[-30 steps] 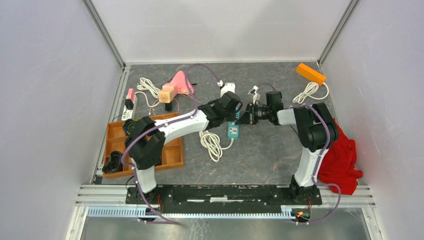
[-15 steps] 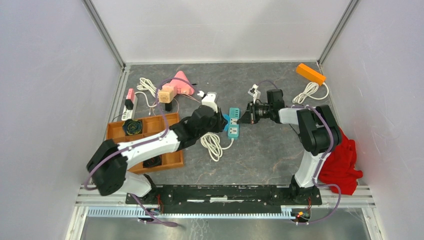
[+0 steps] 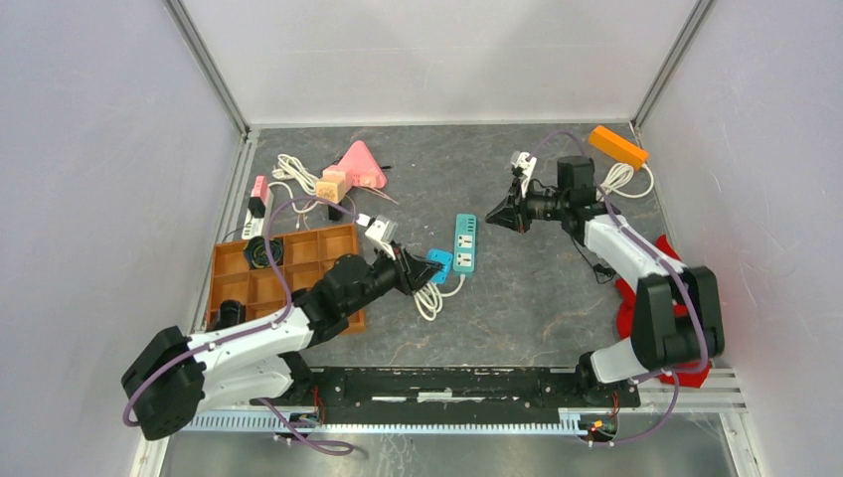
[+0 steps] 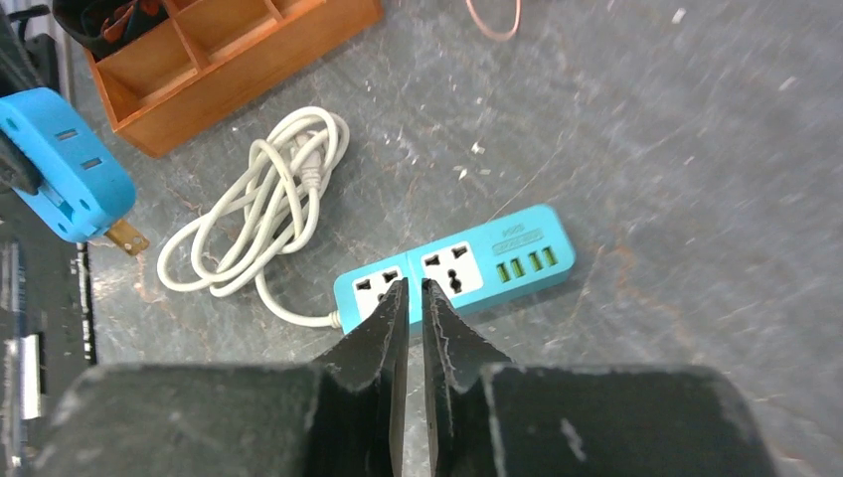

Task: Pull the plug off the socket
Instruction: Place the plug at the center of the board.

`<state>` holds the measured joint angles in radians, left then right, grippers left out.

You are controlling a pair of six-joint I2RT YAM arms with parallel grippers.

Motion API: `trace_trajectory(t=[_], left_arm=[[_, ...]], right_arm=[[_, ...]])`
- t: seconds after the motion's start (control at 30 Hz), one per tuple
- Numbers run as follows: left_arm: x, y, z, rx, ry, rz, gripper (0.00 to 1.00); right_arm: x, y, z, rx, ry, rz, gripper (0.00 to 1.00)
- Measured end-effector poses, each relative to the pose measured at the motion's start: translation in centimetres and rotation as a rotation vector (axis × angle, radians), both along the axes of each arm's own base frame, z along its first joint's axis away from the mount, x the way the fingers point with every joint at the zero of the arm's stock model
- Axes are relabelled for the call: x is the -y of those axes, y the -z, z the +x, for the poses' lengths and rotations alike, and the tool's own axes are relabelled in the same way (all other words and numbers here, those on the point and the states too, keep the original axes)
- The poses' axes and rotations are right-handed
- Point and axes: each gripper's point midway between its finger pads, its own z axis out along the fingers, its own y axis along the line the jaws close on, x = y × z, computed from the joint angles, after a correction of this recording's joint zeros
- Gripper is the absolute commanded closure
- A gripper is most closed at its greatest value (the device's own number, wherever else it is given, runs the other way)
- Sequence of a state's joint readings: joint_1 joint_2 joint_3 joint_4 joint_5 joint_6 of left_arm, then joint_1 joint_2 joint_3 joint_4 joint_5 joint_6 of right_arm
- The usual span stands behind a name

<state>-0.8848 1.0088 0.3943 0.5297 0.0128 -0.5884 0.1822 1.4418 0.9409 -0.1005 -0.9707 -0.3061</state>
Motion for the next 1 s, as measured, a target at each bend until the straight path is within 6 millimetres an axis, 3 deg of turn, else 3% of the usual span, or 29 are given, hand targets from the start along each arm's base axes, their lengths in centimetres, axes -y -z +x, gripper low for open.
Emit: trace_trajectory(t=[0.17, 0.23, 0.37, 0.53, 0.73, 1.0], left_arm=[[-0.7, -1.0, -1.9, 0.094, 0.062, -0.082, 0.98], [-0.7, -1.5, -2.4, 0.129, 0.089, -0.107, 0.98], [-0.6, -2.3, -3.3, 0.193, 0.136, -0.150, 0.98], [-0.6, -2.8, -3.7, 0.248, 0.154, -0.196, 0.96], [-0.3, -2.6, -4.1, 0.280, 0.179, -0.225, 0.89], [1.9, -1.8, -5.2, 0.294, 0.322, -0.208, 0.85]], right_arm=[[0.4, -4.7, -2.7, 0.235, -0.069, -0.009, 0.67], [0.4, -5.4, -4.1, 0.289, -0.108, 0.003, 0.53], [-0.1, -3.8, -7.8, 0.302, -0.228, 0.047, 0.34], [-0.3, -0.7, -11.1, 0.271, -0.344, 0.078, 0.31], [-1.4, -0.7, -12.9, 0.271, -0.433, 0.120, 0.26], [-3.3, -0.3, -15.2, 0.219, -0.537, 0.154, 0.23]])
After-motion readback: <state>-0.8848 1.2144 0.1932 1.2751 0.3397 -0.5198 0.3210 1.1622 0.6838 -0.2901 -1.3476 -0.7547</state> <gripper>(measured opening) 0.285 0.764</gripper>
